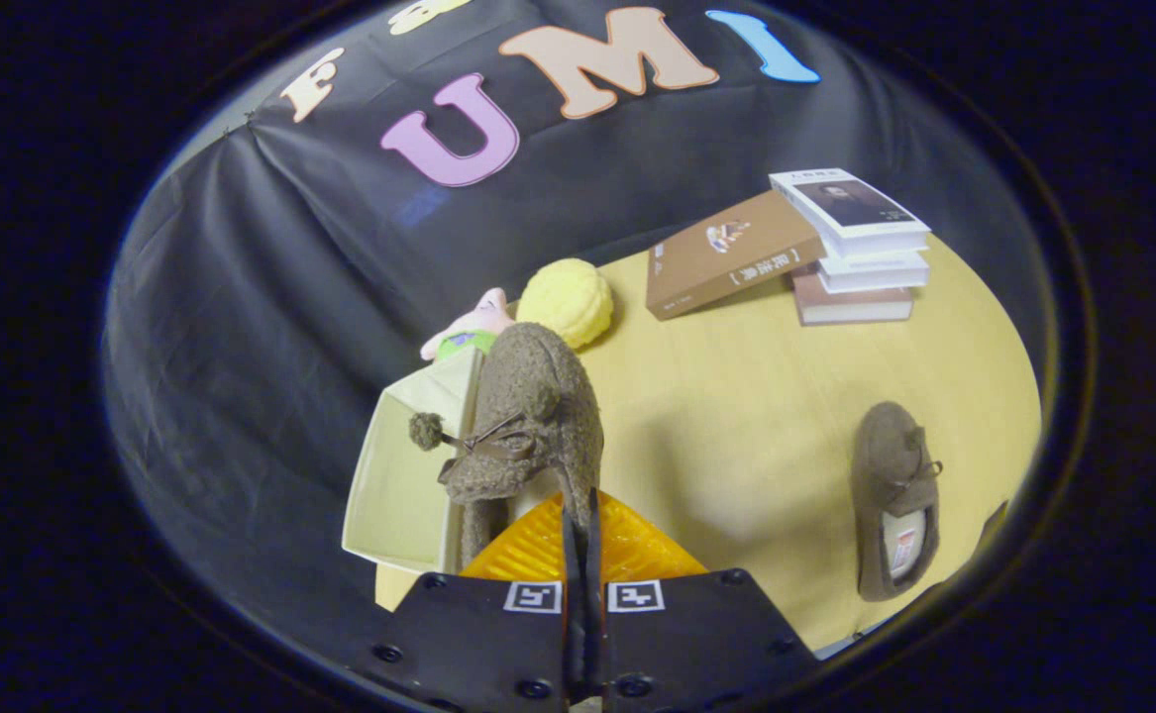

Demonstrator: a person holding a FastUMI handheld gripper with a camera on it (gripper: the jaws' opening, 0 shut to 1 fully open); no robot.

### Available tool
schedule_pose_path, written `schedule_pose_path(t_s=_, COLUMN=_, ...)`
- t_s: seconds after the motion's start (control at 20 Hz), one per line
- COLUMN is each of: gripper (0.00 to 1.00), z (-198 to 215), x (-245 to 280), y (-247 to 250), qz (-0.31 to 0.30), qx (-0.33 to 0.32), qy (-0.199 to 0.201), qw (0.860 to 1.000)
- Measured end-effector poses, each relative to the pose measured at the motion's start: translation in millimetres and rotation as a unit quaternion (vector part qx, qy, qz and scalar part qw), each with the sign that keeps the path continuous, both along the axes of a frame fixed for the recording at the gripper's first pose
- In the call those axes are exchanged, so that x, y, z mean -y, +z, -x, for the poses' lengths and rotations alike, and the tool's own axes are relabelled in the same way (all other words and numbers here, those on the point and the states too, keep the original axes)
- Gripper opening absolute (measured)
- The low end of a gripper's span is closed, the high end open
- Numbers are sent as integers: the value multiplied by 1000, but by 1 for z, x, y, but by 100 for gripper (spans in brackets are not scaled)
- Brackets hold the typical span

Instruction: Open the storage box then place both shoes into the box .Put the left shoe in first, then the right shoe, with the right side of both shoes facing outward in a uniform manner.

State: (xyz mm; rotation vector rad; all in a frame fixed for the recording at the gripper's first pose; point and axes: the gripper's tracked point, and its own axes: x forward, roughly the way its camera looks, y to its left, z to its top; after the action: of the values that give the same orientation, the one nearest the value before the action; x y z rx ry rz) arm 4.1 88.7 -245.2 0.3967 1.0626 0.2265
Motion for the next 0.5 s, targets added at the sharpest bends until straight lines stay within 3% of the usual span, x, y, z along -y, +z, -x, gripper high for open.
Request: schedule_pose_path(t_s=0.5, gripper=3, z=-38, x=-99, y=18, qz=-40, qx=19, qy=25, qw=999)
